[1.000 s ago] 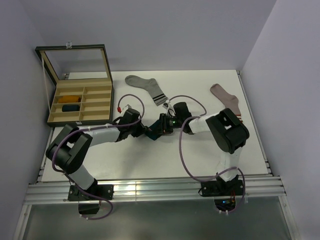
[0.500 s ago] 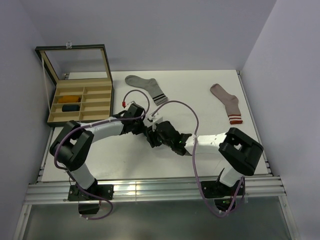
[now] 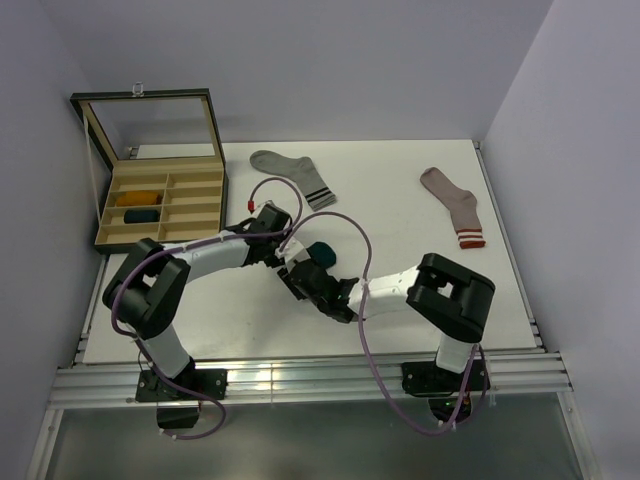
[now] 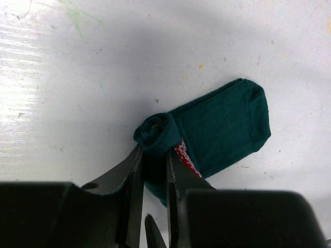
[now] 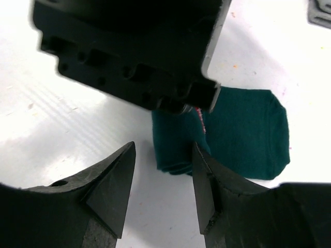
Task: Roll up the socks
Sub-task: Roll the sock at the center of the board.
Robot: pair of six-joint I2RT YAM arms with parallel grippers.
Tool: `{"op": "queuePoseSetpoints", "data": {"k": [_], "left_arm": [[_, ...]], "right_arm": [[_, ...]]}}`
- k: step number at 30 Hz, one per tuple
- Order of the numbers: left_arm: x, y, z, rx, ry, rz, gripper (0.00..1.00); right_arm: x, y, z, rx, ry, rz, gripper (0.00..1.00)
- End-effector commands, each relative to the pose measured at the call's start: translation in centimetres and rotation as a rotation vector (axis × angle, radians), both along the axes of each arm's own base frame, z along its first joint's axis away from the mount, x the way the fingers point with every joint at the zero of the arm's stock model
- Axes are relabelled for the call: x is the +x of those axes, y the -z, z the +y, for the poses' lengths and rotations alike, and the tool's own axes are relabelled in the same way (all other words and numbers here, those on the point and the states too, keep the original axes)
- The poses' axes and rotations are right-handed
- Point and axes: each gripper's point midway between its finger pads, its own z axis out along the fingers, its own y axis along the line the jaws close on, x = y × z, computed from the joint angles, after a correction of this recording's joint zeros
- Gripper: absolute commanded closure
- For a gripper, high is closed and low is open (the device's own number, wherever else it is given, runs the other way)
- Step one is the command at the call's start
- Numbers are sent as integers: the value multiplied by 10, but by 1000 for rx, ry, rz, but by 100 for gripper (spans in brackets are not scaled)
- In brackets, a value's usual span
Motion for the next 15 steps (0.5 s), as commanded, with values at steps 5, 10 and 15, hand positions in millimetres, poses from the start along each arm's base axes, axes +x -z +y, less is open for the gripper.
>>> {"op": "queuePoseSetpoints", "data": {"k": [5, 10, 15], "left_arm": [[-8, 8, 4, 50, 44, 37, 86], [-5, 1, 3, 42, 45, 17, 80], [0, -8, 2, 11, 16, -7, 63]], "right_arm": [[7, 25, -19, -104, 112, 40, 55], [3, 40, -34, -87, 138, 168, 79], [-4, 45, -35, -39, 104, 256, 100]]}}
